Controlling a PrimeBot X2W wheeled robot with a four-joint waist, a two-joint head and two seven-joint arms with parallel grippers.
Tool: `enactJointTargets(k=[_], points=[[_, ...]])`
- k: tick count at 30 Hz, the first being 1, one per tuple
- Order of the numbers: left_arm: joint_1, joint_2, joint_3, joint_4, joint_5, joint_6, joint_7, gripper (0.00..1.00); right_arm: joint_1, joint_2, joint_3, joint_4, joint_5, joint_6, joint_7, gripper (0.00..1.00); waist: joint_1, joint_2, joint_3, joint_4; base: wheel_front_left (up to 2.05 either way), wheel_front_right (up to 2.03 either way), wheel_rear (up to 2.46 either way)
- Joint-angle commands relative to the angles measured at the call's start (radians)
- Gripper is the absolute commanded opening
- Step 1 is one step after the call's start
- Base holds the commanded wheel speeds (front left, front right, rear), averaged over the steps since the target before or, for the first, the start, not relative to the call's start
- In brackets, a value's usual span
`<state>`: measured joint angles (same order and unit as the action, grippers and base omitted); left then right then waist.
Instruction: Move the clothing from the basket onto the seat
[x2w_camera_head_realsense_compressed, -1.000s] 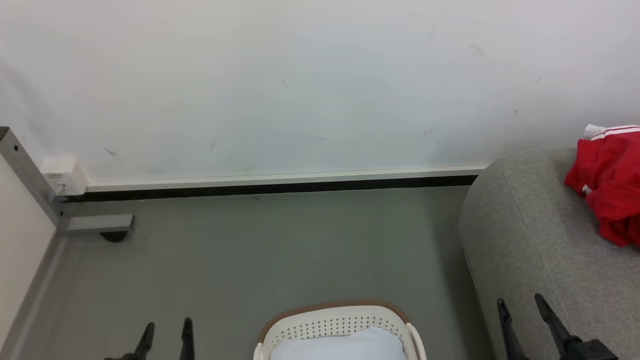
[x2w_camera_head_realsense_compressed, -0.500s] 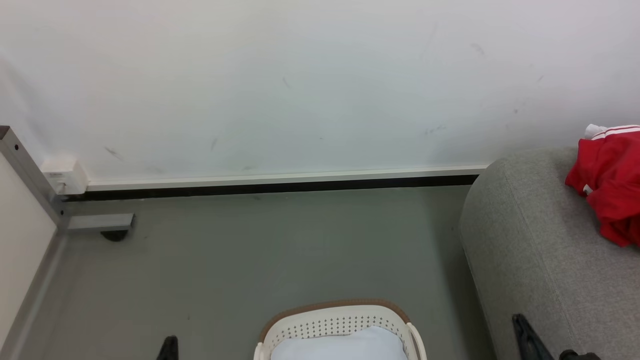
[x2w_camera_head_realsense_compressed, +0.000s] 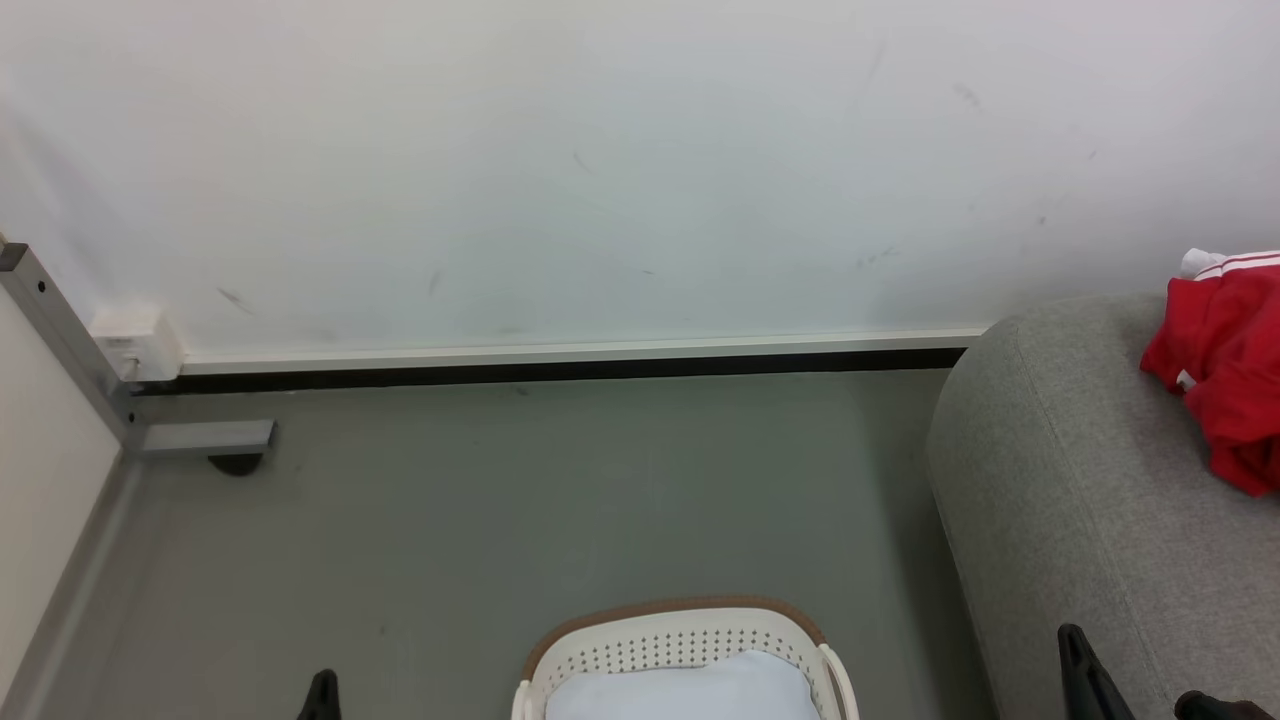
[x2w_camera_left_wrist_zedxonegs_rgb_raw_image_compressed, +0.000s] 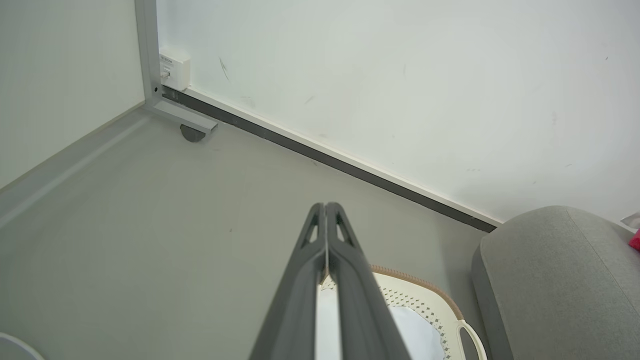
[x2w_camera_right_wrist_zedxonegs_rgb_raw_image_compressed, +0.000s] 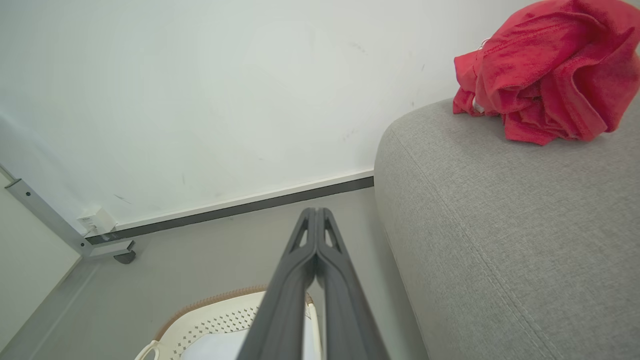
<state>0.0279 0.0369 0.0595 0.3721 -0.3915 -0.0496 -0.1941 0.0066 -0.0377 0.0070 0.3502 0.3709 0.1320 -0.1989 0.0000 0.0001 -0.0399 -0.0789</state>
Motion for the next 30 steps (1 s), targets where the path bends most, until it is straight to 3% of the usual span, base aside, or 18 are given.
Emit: enactJointTargets(k=[1,30], points=[[-0.025,0.006,0.006,-0.023,-0.044,-0.004,0.008,0.0,-0.025,-0.007,-0.007,-0.022,0.044,0.0,0.01,0.0,0.0,-0.0001,0.001,0.001,0.0,0.0,0.0],[-0.069,0.01,0.023,-0.065,-0.484,-0.033,0.118,0.0,-0.063,-0.011,-0.05,-0.056,0.491,-0.001,0.122,0.0,0.0,-0.0001,0.012,0.021,0.0,0.0,0.0]])
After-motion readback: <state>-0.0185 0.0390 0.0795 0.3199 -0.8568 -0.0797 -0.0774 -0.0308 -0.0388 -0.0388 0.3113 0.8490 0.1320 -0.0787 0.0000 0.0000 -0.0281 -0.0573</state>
